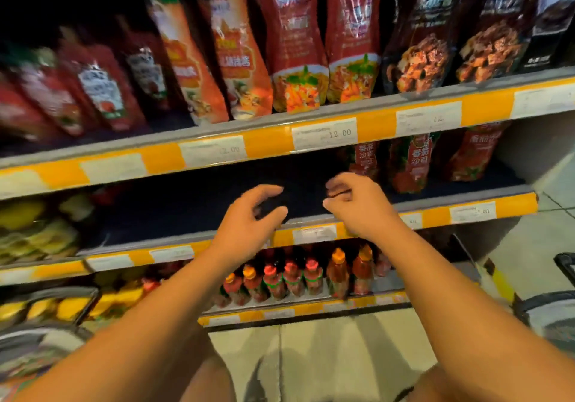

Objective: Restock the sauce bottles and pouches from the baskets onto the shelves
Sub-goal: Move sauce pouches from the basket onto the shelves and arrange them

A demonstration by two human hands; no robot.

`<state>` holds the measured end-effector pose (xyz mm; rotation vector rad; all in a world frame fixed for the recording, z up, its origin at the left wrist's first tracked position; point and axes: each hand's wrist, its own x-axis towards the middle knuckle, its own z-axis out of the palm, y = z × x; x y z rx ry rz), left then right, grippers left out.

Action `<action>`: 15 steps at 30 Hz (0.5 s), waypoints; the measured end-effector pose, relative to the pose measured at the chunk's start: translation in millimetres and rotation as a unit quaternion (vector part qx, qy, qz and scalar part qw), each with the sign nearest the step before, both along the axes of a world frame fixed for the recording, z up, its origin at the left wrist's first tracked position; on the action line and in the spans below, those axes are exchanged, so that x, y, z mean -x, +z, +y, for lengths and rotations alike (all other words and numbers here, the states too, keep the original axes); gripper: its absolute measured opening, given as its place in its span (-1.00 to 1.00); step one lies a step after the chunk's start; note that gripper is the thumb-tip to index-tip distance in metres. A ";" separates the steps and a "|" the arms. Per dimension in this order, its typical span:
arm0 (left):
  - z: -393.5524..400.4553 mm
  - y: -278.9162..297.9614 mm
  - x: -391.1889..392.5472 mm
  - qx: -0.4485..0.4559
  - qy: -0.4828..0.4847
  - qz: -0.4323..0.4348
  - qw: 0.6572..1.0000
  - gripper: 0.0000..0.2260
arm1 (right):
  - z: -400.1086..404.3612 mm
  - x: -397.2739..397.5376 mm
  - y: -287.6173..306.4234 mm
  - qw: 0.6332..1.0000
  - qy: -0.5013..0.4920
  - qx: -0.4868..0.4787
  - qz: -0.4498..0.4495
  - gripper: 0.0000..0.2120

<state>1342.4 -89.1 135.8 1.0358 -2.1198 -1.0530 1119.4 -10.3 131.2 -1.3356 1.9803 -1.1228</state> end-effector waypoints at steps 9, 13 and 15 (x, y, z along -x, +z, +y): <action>57.6 8.7 -241.0 0.072 0.127 -0.027 0.989 -0.62 | -17.3 -166.7 17.9 0.938 0.288 0.020 0.189 -0.46; 86.5 -2.2 -340.5 0.068 0.221 -0.032 0.972 -0.63 | -13.6 -234.5 10.0 0.904 0.364 0.029 0.221 -0.47; 101.2 -11.6 -384.4 0.054 0.273 -0.022 0.960 -0.63 | -11.5 -263.2 5.2 0.889 0.401 0.028 0.219 -0.49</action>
